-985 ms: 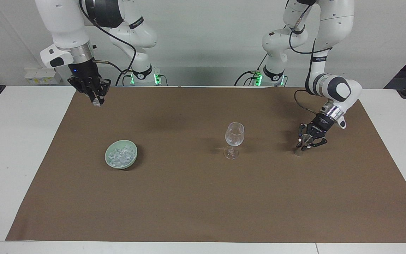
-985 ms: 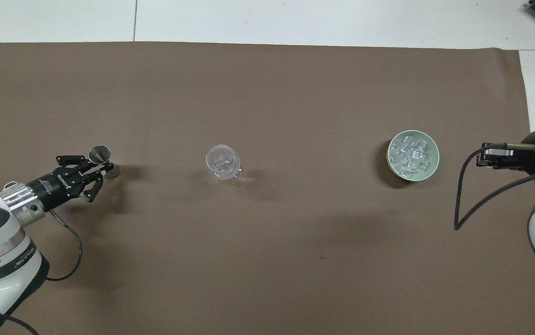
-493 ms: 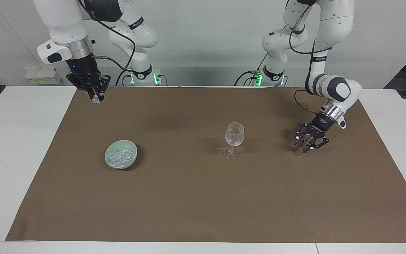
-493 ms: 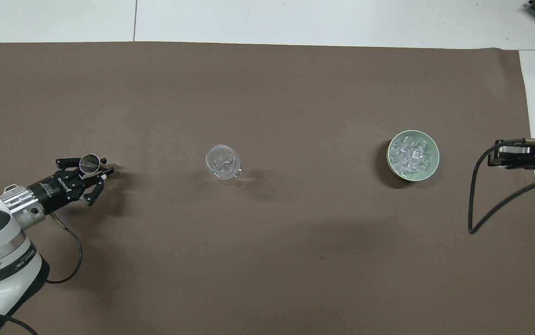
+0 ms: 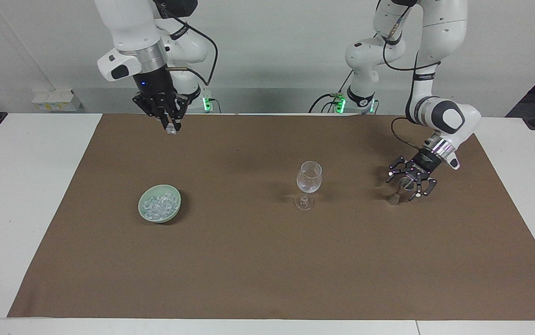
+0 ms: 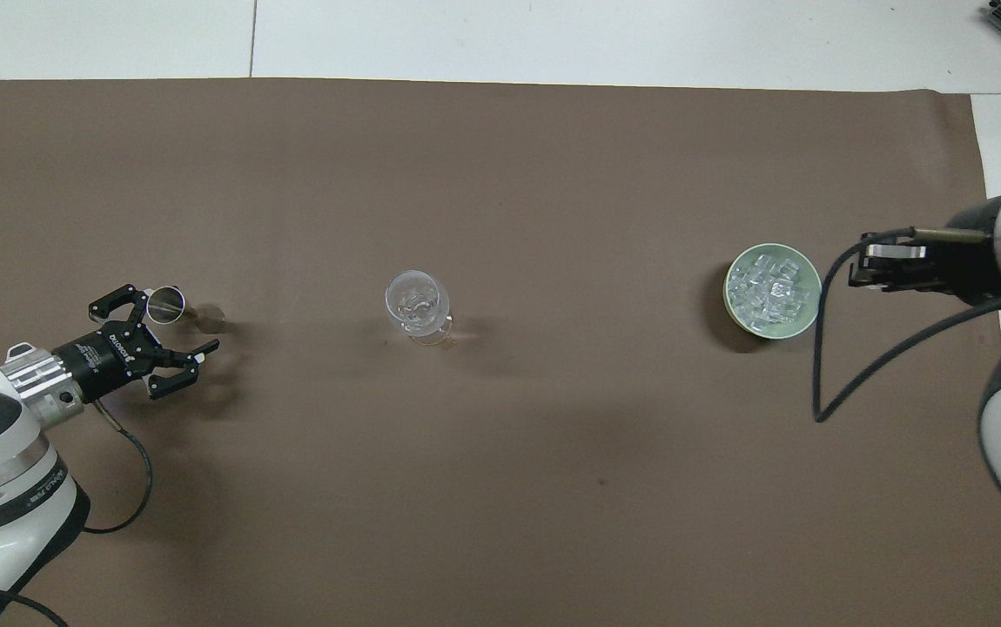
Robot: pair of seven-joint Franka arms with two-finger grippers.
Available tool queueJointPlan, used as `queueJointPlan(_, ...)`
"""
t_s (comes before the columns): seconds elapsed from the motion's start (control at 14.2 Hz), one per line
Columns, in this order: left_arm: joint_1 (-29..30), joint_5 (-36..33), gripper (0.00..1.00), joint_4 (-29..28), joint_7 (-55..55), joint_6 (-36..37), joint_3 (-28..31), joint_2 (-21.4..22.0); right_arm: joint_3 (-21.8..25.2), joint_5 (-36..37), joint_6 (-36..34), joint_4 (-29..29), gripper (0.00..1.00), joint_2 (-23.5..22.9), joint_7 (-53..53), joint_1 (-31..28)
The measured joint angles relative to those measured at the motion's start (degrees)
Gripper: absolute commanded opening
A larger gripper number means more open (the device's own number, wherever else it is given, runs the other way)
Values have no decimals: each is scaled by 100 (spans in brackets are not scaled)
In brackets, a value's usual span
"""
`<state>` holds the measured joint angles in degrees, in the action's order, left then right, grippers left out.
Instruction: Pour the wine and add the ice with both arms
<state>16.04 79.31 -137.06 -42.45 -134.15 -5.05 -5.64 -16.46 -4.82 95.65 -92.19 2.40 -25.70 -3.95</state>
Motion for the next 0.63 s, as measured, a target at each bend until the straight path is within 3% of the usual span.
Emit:
queueJointPlan(0.42,510,-2053,100,82,-2,294,31,388,-177,-565,683,4,0,-244,-2330,564)
queueJointPlan(0.63,749,-3210,100,444,-14,728,44,577,-175,-902,1061,9,0,-414,-3264,685)
